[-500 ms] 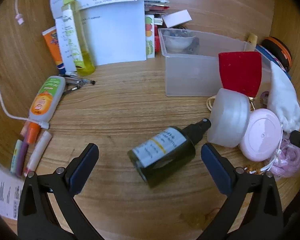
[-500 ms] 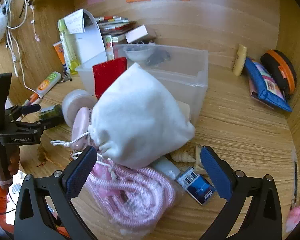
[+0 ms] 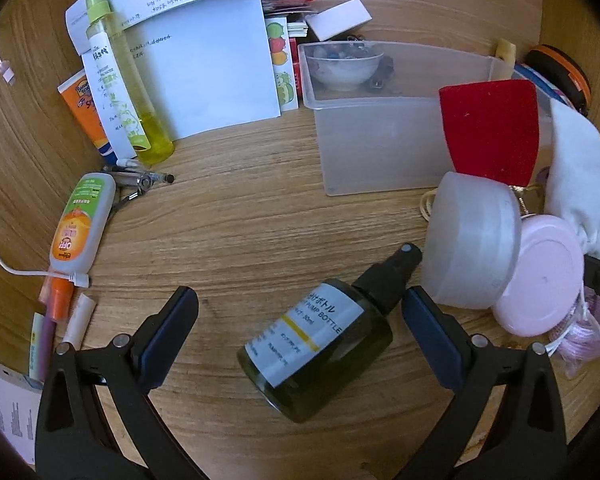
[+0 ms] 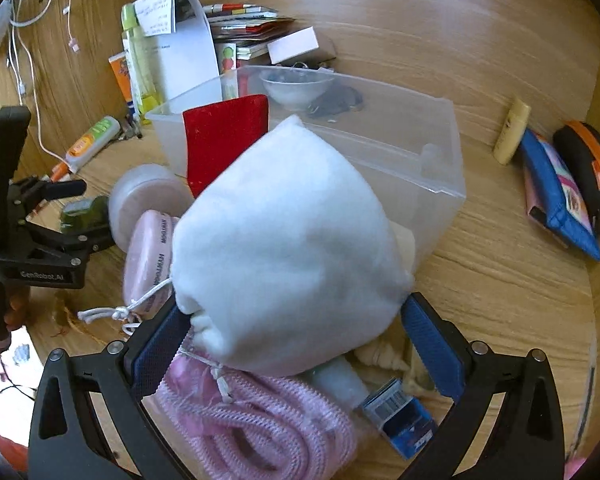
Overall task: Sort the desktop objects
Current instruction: 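Grasp the dark green spray bottle with the left gripper while the right grasps the white cloth bag, then carry the green bottle and white cloth bag over the clear plastic box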
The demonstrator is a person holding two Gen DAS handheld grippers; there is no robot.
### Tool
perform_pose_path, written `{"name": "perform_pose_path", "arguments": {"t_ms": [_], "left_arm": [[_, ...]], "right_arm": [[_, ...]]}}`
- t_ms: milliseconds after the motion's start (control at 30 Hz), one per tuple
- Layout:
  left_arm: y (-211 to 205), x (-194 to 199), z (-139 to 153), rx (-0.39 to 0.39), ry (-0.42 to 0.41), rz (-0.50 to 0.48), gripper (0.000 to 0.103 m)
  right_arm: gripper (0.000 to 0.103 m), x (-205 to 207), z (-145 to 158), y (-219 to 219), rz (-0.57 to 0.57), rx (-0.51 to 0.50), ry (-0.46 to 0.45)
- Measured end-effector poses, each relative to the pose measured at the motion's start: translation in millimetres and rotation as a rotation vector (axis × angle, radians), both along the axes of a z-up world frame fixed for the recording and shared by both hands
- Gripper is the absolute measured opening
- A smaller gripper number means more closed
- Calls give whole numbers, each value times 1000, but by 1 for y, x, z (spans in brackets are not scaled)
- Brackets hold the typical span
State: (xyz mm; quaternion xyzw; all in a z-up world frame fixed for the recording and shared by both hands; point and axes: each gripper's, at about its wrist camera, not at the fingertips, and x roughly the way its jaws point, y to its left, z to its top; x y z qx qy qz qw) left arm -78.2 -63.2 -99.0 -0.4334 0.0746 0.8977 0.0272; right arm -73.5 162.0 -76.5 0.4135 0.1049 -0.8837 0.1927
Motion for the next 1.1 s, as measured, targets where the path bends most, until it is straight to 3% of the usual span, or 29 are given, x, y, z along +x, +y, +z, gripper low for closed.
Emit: {"name": "perform_pose_path", "arguments": {"t_ms": [67, 167, 267, 333, 567, 800, 1100], "left_arm": [[-1, -1, 2, 5, 2, -4, 93], [-2, -4, 2, 19, -14, -9, 79], [-3, -4, 5, 27, -13, -8, 75], [-5, -4, 7, 30, -9, -5, 69], [-9, 1, 7, 62, -4, 16, 43], [-15, 11, 14, 87, 36, 53, 41], [-18, 25, 53, 147, 149, 76, 41]], "right_arm": [[101, 2, 0, -1, 0, 18, 14], [90, 4, 1, 2, -3, 27, 32], [84, 6, 2, 6, -1, 16, 36], [63, 8, 3, 6, 25, -10, 24], [54, 13, 5, 10, 34, -50, 30], [52, 21, 20, 16, 34, -101, 66], [52, 27, 47, 25, 28, -122, 141]]}}
